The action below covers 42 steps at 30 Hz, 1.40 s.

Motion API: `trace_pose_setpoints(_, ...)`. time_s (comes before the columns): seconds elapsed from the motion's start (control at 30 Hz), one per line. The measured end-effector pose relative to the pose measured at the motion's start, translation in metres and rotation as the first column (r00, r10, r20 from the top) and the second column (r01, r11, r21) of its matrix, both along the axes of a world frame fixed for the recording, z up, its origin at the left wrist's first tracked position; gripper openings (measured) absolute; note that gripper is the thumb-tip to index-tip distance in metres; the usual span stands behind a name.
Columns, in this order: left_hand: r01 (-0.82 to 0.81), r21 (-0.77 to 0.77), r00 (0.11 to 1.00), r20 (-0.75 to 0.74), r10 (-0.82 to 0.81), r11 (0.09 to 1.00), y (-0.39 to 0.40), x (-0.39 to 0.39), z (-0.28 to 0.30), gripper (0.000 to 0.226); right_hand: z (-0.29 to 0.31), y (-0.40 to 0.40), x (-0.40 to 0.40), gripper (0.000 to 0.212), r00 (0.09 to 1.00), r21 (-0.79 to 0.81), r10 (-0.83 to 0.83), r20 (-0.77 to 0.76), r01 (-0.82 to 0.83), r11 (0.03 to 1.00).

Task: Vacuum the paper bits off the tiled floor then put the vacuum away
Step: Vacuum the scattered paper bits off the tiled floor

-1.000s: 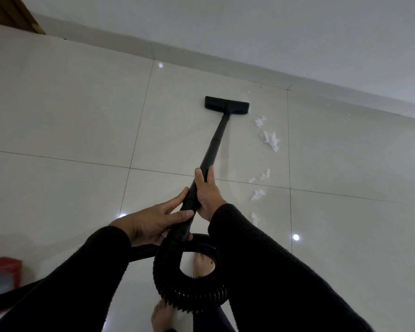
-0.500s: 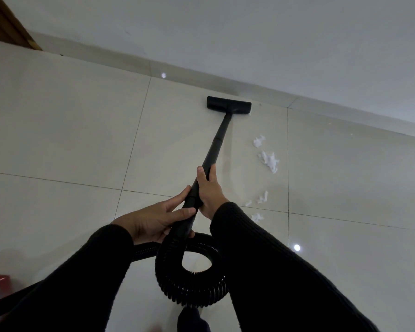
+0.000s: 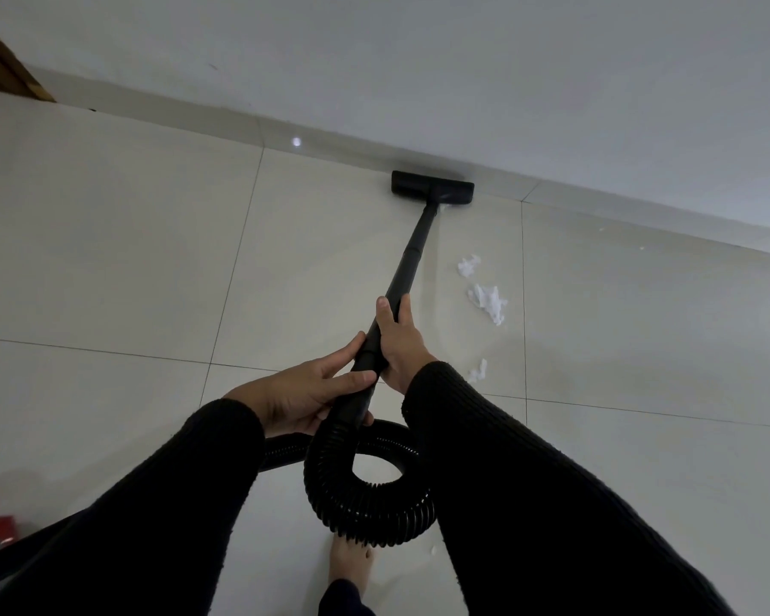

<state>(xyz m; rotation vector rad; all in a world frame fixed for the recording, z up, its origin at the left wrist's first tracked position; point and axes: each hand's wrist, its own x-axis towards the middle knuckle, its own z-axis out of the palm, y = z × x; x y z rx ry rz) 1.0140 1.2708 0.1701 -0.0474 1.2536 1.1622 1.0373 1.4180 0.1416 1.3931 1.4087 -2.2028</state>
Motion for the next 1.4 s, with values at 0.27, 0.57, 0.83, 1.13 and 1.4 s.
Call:
trace_pose_setpoints(0.27,0.031,0.016,1.000,-0.008,-0.030,0.999,0.022,0.004,0.004,0.095,0.003,0.021,0.008,0.066,0.999,-0.009,-0.028,-0.022,0.028,1.000)
trace_pose_setpoints(0.57,0.055,0.015,0.998,0.012,-0.055,0.998,0.034,0.017,0.005,0.094,0.008,0.031,0.026,0.066,0.998,-0.003,-0.056,0.003,0.056,0.998)
trace_pose_setpoints(0.83,0.107,0.008,0.994,0.012,-0.108,0.994,0.023,0.046,0.019,0.092,0.018,0.017,0.062,0.066,0.994,-0.026,-0.112,0.001,0.112,0.993)
trace_pose_setpoints(1.13,0.169,0.004,0.985,-0.025,-0.169,0.986,0.005,0.083,0.039,0.087,0.026,-0.008,0.102,0.065,0.986,-0.018,-0.168,0.012,0.168,0.986)
trace_pose_setpoints(1.4,0.169,0.024,0.985,0.019,-0.170,0.985,-0.017,0.106,0.032,0.092,0.027,-0.030,0.129,0.066,0.981,-0.019,-0.194,0.026,0.194,0.981)
